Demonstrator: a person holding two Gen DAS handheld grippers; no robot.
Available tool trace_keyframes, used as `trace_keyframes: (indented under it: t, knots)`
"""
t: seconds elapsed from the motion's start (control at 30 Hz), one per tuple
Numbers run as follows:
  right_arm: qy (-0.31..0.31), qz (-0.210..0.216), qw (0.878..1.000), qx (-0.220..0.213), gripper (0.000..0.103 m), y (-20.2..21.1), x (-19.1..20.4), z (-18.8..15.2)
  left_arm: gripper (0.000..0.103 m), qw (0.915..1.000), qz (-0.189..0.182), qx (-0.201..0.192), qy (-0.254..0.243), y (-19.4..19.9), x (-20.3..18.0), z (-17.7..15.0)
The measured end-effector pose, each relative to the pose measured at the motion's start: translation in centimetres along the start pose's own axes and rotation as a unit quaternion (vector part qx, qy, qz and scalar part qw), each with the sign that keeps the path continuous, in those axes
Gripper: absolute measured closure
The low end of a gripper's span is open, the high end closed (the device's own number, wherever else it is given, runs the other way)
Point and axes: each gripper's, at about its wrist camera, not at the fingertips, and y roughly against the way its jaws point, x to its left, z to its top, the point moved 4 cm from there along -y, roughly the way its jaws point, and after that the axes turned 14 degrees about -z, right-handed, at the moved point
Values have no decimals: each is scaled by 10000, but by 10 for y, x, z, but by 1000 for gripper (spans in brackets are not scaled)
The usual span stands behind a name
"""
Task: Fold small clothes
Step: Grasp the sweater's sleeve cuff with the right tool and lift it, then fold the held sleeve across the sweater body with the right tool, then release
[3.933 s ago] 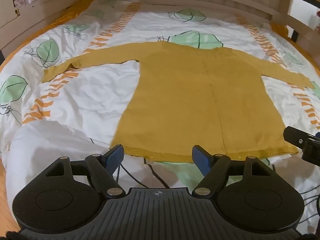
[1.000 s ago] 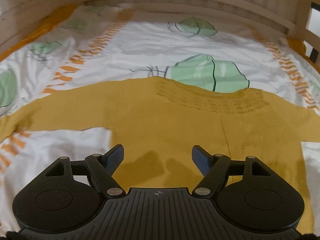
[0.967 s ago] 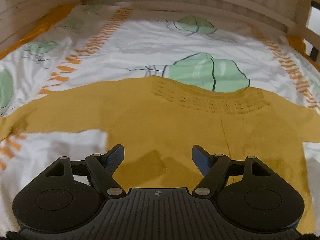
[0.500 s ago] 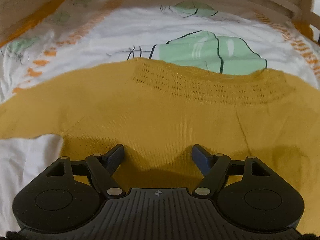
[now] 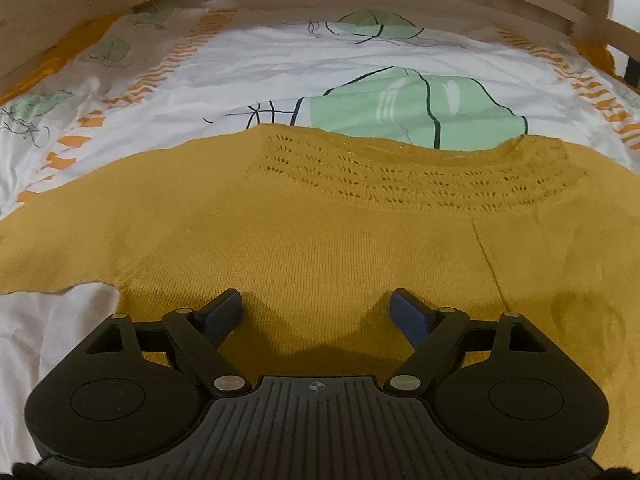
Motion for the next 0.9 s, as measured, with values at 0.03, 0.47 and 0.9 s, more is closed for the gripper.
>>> trace_keyframes:
  t: [0.03, 0.47, 0.9]
  knots:
    - [20, -25, 10000, -48, 89, 3, 1, 1, 22, 10000, -61, 35, -3, 1, 1, 1]
    - [1238, 1097, 9837, -701, 90, 131, 124, -15, 31, 9975, -522, 440, 206, 40, 36, 14]
    - [2987, 3098, 9012, -510, 90, 266, 331, -220, 31, 9964, -442, 6, 725, 65, 105, 42]
